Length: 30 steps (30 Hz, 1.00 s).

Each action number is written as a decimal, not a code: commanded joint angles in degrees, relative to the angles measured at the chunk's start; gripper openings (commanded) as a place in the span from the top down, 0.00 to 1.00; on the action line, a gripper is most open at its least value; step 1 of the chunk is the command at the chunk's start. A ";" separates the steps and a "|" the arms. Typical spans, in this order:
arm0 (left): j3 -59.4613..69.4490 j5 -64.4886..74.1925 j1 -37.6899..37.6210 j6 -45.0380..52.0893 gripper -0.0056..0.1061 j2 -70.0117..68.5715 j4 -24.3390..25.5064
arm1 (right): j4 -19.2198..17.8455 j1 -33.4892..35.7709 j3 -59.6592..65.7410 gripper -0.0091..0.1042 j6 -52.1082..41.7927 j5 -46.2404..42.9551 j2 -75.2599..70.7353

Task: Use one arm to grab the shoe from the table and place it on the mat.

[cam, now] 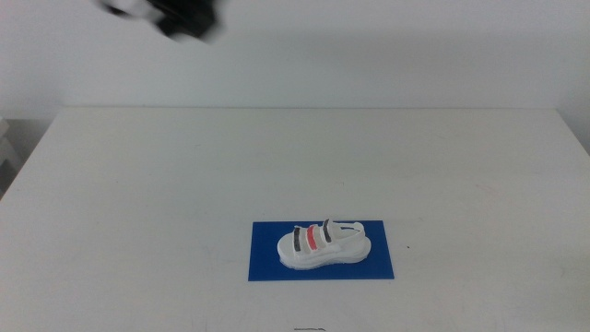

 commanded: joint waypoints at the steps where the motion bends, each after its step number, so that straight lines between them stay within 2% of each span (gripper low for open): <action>1: 0.86 3.53 3.93 -4.34 0.11 -6.28 0.24 | -0.51 0.09 -1.06 0.09 -0.30 -4.34 -1.11; 6: 15.20 -0.60 15.20 -8.99 0.11 -19.45 -2.49 | -0.51 0.09 -1.06 0.09 -0.30 -4.34 -1.11; 11: 33.45 -14.02 26.45 -8.99 0.11 -34.47 -6.16 | -0.51 0.09 -1.06 0.09 -0.30 -4.34 -1.11; 15: 47.87 -24.37 32.95 -9.36 0.11 -45.37 -6.45 | -0.51 0.09 -1.06 0.09 -0.30 -4.34 -1.11; 22: 71.62 -42.09 34.26 -16.69 0.11 -61.53 -8.04 | -0.51 0.09 -1.06 0.09 -0.30 -4.34 -1.11; 24: 76.74 -46.26 34.26 -16.91 0.11 -65.04 -9.79 | -0.51 0.09 -1.06 0.09 -0.30 -4.34 -1.11; 30: 89.29 -58.27 34.26 -18.55 0.11 -73.76 -10.10 | -0.51 0.09 -1.06 0.09 -0.30 -4.34 -1.11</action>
